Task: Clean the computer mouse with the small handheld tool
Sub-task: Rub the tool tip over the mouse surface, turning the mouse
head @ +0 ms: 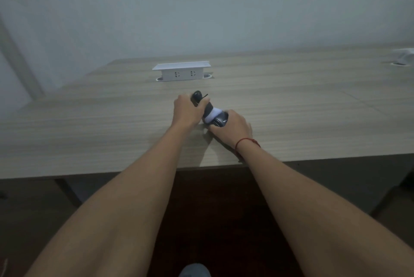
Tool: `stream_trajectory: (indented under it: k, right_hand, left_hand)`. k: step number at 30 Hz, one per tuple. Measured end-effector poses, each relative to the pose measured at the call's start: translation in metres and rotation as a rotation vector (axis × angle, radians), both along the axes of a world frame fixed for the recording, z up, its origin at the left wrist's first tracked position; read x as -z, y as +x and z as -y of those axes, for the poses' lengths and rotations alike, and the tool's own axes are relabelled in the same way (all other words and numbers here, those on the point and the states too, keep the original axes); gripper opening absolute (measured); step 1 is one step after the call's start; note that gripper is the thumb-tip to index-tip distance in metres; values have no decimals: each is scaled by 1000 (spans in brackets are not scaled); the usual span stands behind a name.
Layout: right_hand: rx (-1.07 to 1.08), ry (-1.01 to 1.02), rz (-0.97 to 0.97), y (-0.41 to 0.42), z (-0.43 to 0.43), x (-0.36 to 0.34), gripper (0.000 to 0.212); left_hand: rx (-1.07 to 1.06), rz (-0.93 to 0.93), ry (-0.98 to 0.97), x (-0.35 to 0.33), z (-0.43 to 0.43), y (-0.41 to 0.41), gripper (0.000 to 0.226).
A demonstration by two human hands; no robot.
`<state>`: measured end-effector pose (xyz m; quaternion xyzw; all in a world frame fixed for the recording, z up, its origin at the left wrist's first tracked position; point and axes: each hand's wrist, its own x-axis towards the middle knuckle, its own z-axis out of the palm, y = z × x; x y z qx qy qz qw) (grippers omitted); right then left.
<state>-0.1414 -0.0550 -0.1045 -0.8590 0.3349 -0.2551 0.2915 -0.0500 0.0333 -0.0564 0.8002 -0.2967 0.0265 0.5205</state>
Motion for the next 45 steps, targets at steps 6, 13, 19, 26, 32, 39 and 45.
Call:
stream_trajectory:
  k: [6, 13, 19, 26, 32, 39, 45]
  right_hand:
    - [21, 51, 52, -3, 2, -1, 28]
    - [14, 73, 55, -10, 0, -2, 51]
    - [49, 57, 44, -10, -6, -2, 60]
    - [13, 61, 38, -2, -7, 0, 63]
    - [-41, 113, 64, 9, -2, 1, 64]
    - [-76, 94, 78, 10, 2, 4, 60]
    - [-215, 136, 27, 6, 10, -1, 53]
  left_hand:
    - [263, -73, 63, -9, -4, -4, 33]
    - [22, 83, 14, -1, -9, 4, 33]
    - [-119, 68, 117, 11, -11, 5, 35]
    - [-44, 24, -53, 12, 2, 10, 39]
    - [-10, 8, 93, 0, 6, 28, 45]
    - [10, 58, 207, -2, 12, 30, 39]
    - [81, -212, -101, 0, 15, 29, 36]
